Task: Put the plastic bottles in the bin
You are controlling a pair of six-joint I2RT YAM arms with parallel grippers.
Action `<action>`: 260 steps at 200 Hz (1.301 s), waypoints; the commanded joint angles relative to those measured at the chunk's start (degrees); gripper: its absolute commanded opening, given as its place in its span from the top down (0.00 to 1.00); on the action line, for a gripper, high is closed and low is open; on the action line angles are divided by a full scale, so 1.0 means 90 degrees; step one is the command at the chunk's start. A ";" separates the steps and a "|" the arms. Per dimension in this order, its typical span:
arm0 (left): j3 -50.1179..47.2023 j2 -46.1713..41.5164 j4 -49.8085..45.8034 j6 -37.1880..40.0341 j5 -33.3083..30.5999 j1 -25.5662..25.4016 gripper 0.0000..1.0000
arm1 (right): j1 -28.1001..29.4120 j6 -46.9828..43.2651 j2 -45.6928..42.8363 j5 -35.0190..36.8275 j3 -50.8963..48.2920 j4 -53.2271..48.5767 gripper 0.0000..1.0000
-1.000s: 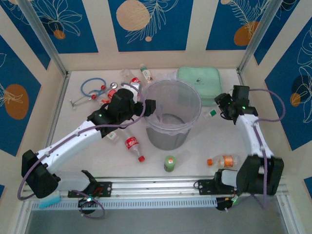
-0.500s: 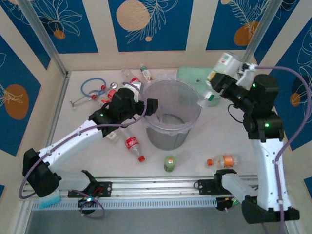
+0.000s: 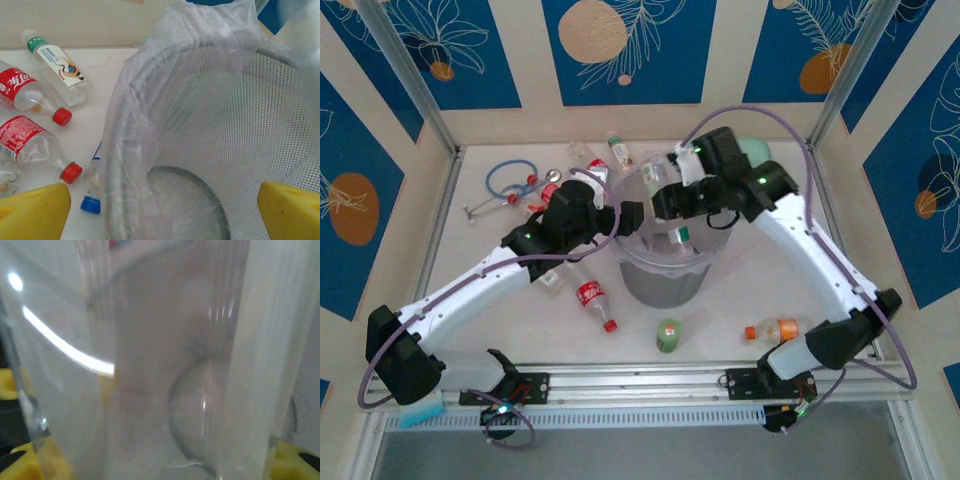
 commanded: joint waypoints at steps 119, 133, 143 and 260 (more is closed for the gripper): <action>-0.0278 -0.0309 0.0076 -0.0145 -0.0688 -0.0046 0.04 | 0.0256 0.0122 0.2063 0.0203 -0.1336 0.0549 0.80; -0.0279 -0.0329 0.0055 -0.0126 -0.0726 -0.0044 0.04 | 0.0243 0.0256 0.2237 0.0100 -0.1423 0.0729 0.68; -0.0280 -0.0360 0.0027 -0.0115 -0.0760 -0.0049 0.04 | 0.0253 0.0324 0.2306 0.0064 -0.1469 0.0823 0.60; -0.0363 -0.1454 -0.1600 -0.0163 -0.2604 0.0027 0.03 | 0.0287 0.0505 0.1739 -0.0120 -0.1293 0.0463 0.01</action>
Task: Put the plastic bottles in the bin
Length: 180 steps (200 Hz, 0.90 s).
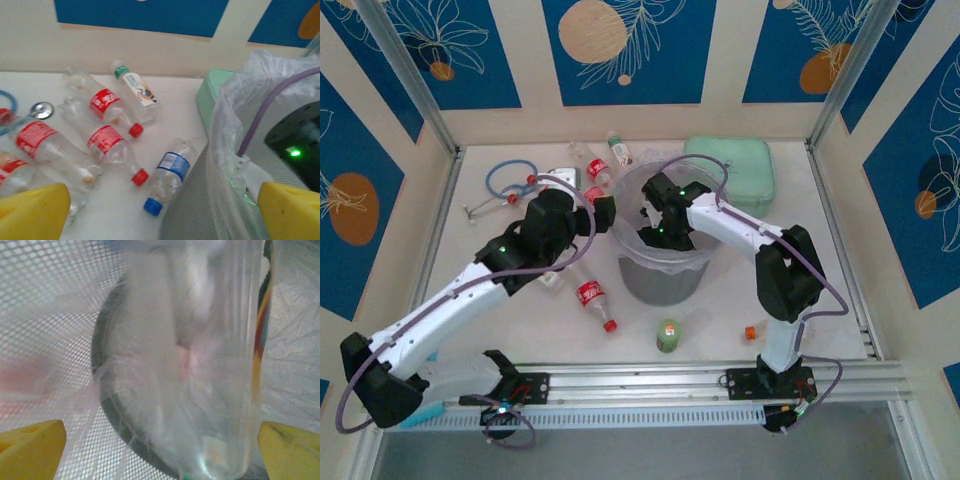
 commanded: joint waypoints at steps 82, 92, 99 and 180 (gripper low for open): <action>-0.2263 -0.1546 -0.1829 -0.2335 -0.0758 0.1063 0.00 | 0.0034 -0.0116 -0.1959 0.0044 0.0877 -0.1105 0.01; -0.2416 -0.1482 -0.1774 -0.2422 -0.0735 0.1131 0.00 | 0.0003 -0.0104 -0.2124 0.0107 0.0997 -0.1121 0.01; -0.2496 -0.1407 -0.1746 -0.2460 -0.0696 0.1192 0.01 | -0.0053 -0.0097 -0.2259 0.0075 0.1073 -0.1081 0.01; -0.3767 -0.0919 -0.0397 -0.3462 0.0502 0.2014 0.11 | -0.1494 0.1004 -0.3734 -0.1750 0.0781 0.1095 0.00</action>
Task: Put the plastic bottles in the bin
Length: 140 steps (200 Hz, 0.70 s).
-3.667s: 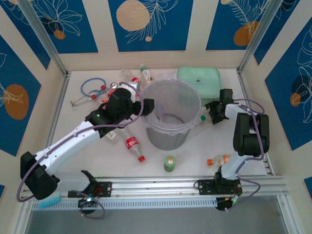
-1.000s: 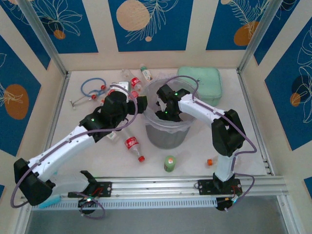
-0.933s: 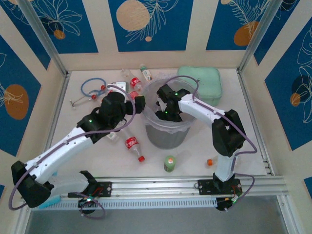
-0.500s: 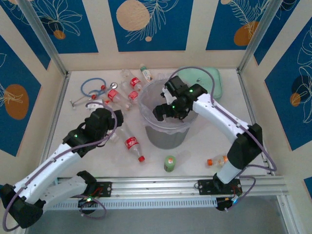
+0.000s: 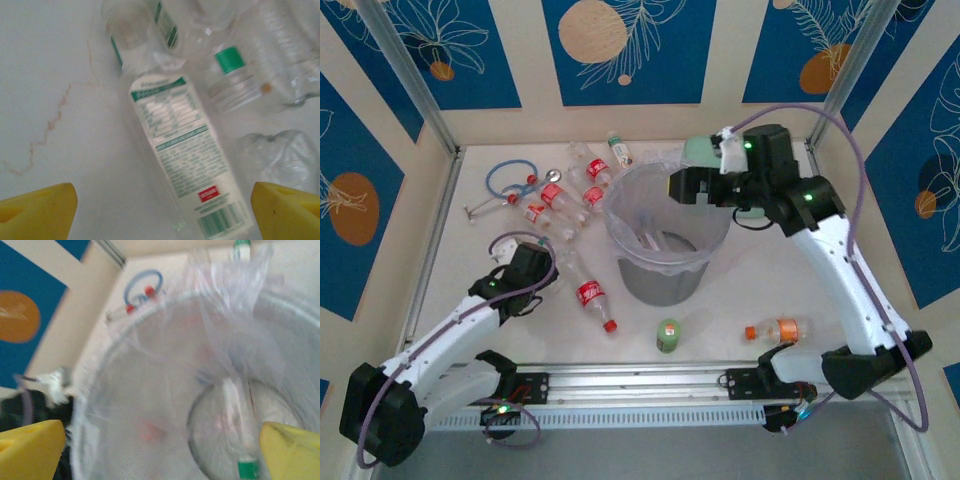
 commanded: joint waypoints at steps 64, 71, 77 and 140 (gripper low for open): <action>-0.0295 0.1138 0.1453 -0.0441 0.0708 0.0115 0.10 | -0.0395 0.0551 -0.0271 -0.0869 -0.0773 0.0937 0.00; -0.0314 0.1239 0.1572 -0.0452 0.0706 0.0121 0.09 | -0.0395 0.0547 -0.0243 -0.0895 -0.0800 0.0930 0.00; -0.0331 0.1327 0.1671 -0.0457 0.0716 0.0125 0.08 | -0.0404 0.0534 -0.0222 -0.0918 -0.0821 0.0918 0.00; -0.0236 0.1705 0.1685 -0.0517 0.0814 0.0154 0.18 | -0.0531 0.0694 -0.0477 -0.0904 -0.1448 0.1147 0.00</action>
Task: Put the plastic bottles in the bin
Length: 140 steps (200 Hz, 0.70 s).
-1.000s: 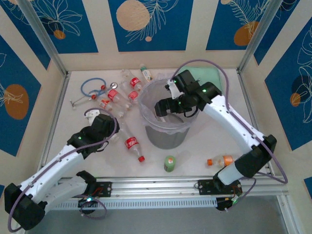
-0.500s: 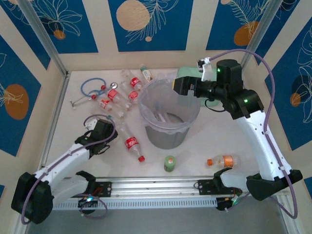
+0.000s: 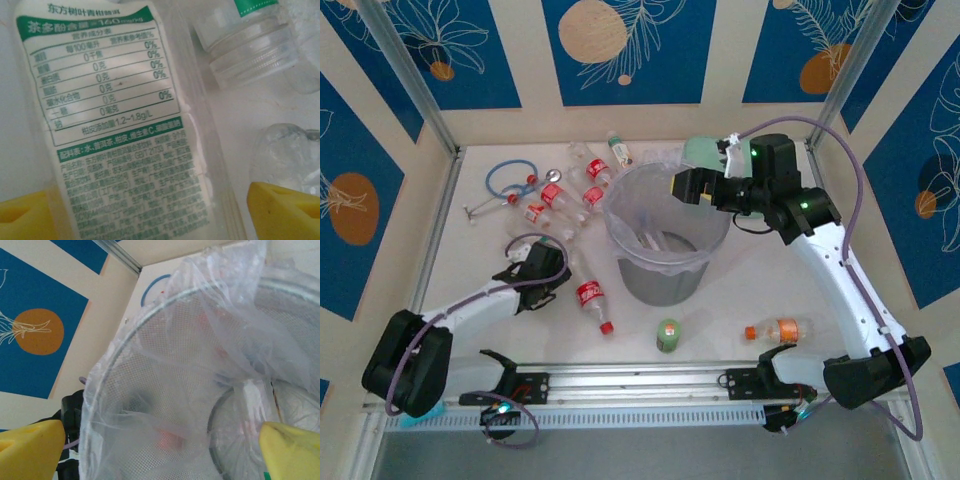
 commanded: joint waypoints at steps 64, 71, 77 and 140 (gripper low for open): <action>0.0024 -0.1004 -0.0726 0.0057 -0.0222 0.0065 0.38 | -0.0101 0.0393 -0.0901 0.0237 -0.0716 0.1208 0.01; 0.0086 -0.1160 -0.0867 0.0135 -0.0229 0.0076 0.40 | -0.0099 0.0341 -0.0911 0.0237 -0.0695 0.1218 0.01; 0.0175 -0.1287 -0.0996 0.0204 -0.0225 0.0070 0.42 | -0.0090 0.0297 -0.0907 0.0226 -0.0673 0.1209 0.01; 0.2149 -0.2287 -0.1364 0.2109 0.1367 -0.0163 0.56 | 0.0421 -0.0342 -0.0081 -0.0249 0.0448 0.0647 0.02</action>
